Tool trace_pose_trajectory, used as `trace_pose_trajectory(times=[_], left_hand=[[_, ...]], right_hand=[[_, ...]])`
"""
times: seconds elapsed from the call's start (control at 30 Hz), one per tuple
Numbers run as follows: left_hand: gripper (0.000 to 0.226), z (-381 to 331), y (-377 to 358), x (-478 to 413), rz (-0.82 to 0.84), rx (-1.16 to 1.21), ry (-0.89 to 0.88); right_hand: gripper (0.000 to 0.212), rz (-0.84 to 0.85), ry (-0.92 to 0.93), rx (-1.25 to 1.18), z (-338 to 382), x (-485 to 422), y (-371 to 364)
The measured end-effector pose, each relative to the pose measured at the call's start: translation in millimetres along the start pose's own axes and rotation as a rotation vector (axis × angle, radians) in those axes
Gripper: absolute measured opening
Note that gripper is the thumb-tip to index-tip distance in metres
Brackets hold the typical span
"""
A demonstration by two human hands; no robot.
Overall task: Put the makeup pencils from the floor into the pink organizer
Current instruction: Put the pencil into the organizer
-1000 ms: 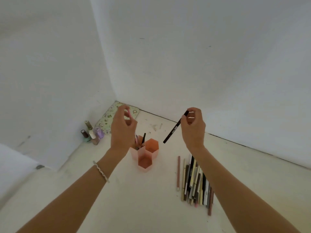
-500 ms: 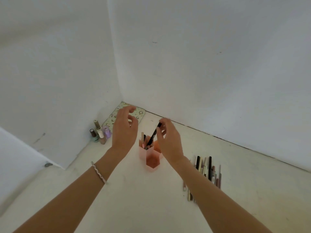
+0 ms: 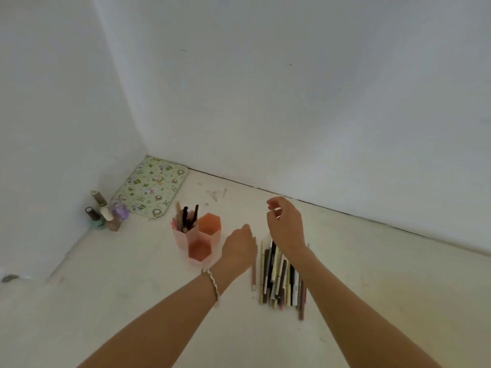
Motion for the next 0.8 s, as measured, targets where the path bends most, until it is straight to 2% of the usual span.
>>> trace_pose_trajectory(times=[0.17, 0.3, 0.43, 0.6, 0.73, 0.8], left_hand=[[0.034, -3, -48, -11, 0.031, -0.068, 0.11], [0.042, 1, -58, -15, 0.025, -0.177, 0.136], [0.07, 2, -41, -22, 0.027, -0.037, 0.09], [0.069, -21, 33, -24, -0.243, 0.228, -0.102], [0.066, -28, 62, -13, -0.368, 0.327, -0.214], [0.058, -27, 74, -3, -0.435, 0.356, -0.271]], right_hand=[[0.02, 0.033, -0.018, 0.029, -24, -1, 9], [0.02, 0.137, -0.036, 0.035, -43, -2, 0], [0.021, 0.191, -0.068, 0.071, -55, -8, -9], [0.03, 0.341, -0.123, 0.3, -57, -15, -39], [0.02, 0.385, -0.057, 0.596, -54, -12, -65], [0.018, 0.413, -0.044, 0.702, -55, -9, -76]])
Point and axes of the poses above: each hand's wrist, its own x-axis away from the middle knuckle, its own y-axis out of the back of the hand, z = x × y, the point moved 9 cm from there along -x, towards the middle knuckle, and after that the axes turned 13 degrees about z, right-handed, at the moved point
